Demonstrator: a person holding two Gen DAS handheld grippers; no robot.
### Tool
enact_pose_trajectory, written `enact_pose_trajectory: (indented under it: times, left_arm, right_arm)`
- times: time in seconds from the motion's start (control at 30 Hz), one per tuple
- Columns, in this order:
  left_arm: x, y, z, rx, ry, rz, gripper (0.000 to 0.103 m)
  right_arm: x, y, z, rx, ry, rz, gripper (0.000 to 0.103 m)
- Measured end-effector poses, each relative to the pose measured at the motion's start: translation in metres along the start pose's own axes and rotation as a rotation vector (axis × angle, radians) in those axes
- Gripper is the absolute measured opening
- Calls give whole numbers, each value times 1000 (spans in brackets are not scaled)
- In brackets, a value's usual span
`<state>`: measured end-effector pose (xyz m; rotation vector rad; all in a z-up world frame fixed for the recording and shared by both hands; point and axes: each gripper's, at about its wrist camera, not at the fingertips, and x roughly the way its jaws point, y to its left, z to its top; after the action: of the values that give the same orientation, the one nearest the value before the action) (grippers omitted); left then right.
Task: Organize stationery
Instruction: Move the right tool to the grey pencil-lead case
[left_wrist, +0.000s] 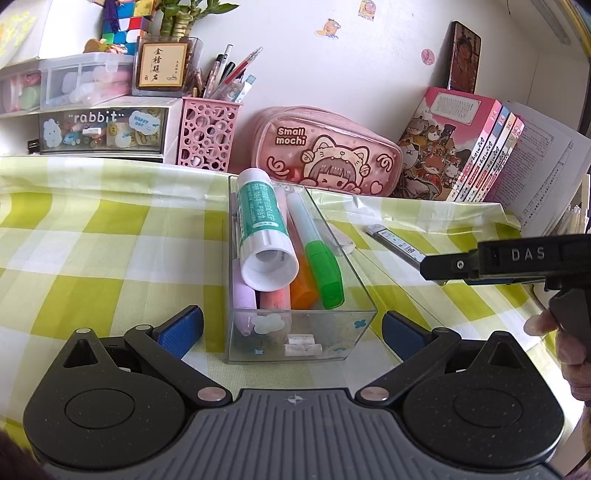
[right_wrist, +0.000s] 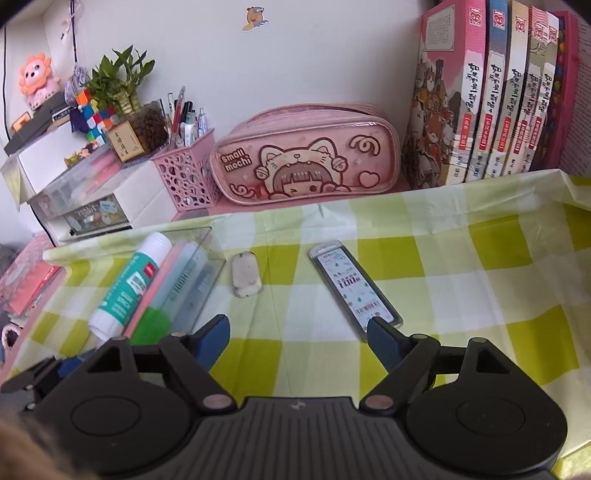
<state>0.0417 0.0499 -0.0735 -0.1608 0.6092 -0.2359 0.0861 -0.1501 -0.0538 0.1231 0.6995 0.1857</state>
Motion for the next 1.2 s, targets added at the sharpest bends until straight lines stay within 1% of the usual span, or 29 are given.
enact_pose_trajectory:
  times: [0.1,0.17,0.23,0.3,0.43,0.57,0.97,1.03,1.13,1.2]
  left_arm:
    - [0,0,0,3,1,2,98]
    - [0,0,0,4,1,3,98]
    - [0,-1,0,8,3,5,98]
    - [1,-1,0,11,5,8,98]
    - [1,-1,0,9,3,6,98]
    - [1,-1,0,9,4,7,98]
    - [1,-1,0,9,3,7,98]
    - [1,-1,0,10,4,7,98]
    - [1,-2,0,21,8,12,98]
    - [2,-3,0,26,10,16,98]
  right_arm:
    - [2,-7,-6,-33,22,-52,84]
    - [2,-10,-9,-83,26,-96,84]
    - [3,-12,-13,-126,30,-115,85]
    - [6,-16,-17,-144,38,-120,86]
    - [7,-20,-20,-161,15,-113,92]
    - [15,-23,-17,-176,8,-96,103]
    - [36,-25,-1,-198,-6,-74,103]
    - [38,-25,1,-207,-13,-66,99]
    - [37,-24,0,-210,-23,-68,96]
    - [34,-21,-1,-217,-28,-62,89]
